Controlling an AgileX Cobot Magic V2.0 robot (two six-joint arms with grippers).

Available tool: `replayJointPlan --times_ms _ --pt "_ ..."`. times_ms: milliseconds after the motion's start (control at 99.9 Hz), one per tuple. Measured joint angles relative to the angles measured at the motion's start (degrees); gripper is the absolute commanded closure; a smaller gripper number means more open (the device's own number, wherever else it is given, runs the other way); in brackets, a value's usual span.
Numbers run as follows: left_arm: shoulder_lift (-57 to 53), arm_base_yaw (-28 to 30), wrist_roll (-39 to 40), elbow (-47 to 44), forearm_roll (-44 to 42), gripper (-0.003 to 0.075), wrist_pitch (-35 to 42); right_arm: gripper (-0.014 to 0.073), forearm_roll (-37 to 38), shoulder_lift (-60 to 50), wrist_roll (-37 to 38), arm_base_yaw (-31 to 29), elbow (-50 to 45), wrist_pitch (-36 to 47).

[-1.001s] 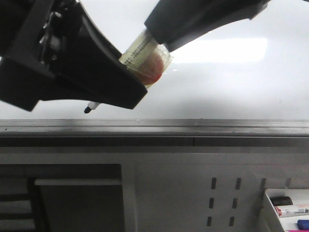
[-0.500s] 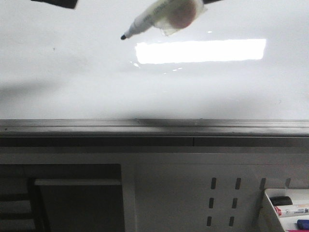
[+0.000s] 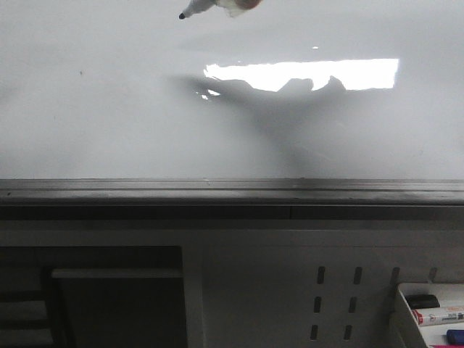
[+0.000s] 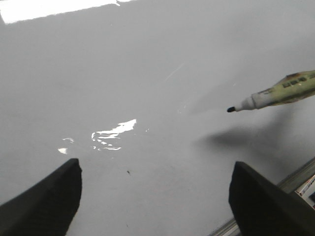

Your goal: Write number 4 on whiteboard

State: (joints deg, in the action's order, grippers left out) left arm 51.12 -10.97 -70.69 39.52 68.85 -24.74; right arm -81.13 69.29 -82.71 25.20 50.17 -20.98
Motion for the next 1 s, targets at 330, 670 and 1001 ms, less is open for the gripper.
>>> replayJointPlan --times_ms 330,670,1001 --pt "0.00 0.12 0.00 0.00 0.11 0.0156 0.00 0.0638 -1.03 7.00 -1.25 1.97 2.52 4.99" --pt "0.00 0.12 -0.19 0.00 0.11 0.0156 0.37 0.0638 -1.03 6.17 -0.36 5.49 -1.55 9.52" --pt "0.00 0.12 -0.24 0.00 0.11 0.0156 0.59 0.0638 -3.10 -6.68 0.42 4.03 -9.31 20.98"
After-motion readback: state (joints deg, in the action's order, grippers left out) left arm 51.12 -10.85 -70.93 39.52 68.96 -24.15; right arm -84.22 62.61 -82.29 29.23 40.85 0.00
